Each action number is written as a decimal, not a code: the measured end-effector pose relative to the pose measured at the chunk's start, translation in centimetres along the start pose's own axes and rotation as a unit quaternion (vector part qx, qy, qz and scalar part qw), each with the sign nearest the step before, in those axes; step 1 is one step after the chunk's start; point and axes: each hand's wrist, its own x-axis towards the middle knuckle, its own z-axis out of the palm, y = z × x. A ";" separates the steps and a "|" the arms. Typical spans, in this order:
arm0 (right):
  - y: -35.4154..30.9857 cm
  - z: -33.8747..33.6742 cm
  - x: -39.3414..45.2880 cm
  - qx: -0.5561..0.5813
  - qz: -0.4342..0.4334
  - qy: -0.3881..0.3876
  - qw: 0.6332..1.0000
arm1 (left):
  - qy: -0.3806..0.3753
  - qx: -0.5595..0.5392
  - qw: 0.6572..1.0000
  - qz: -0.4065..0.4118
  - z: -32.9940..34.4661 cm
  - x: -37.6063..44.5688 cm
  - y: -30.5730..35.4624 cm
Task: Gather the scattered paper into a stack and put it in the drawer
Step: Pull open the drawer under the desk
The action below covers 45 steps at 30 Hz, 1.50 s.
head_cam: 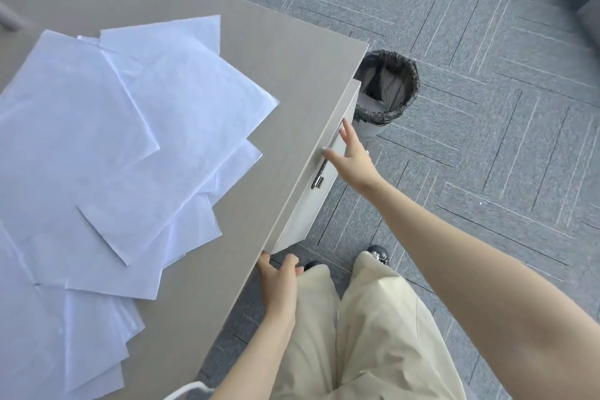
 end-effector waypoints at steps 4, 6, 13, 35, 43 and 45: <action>-0.1 1.2 -3.2 -0.036 -0.029 0.007 0.999 | -0.026 0.023 0.999 0.006 -0.3 -0.5 0.3; 0.1 1.6 -4.5 -0.042 -0.029 0.003 0.999 | -0.047 0.059 0.997 -0.006 -0.4 -1.1 0.5; 3.1 -0.5 -9.0 -0.064 0.073 0.045 0.994 | -0.218 0.285 0.934 0.007 0.4 -4.6 -0.9; 11.7 -10.6 -22.5 -0.082 0.218 0.164 0.959 | -0.535 0.448 0.712 -0.075 11.7 -12.4 -3.6; 11.9 -11.4 -24.6 -0.123 0.250 0.166 0.946 | -0.540 0.473 0.693 -0.062 12.7 -14.0 -4.3; 11.9 -11.3 -24.6 -0.126 0.251 0.172 0.944 | -0.541 0.469 0.695 -0.063 12.7 -14.1 -4.1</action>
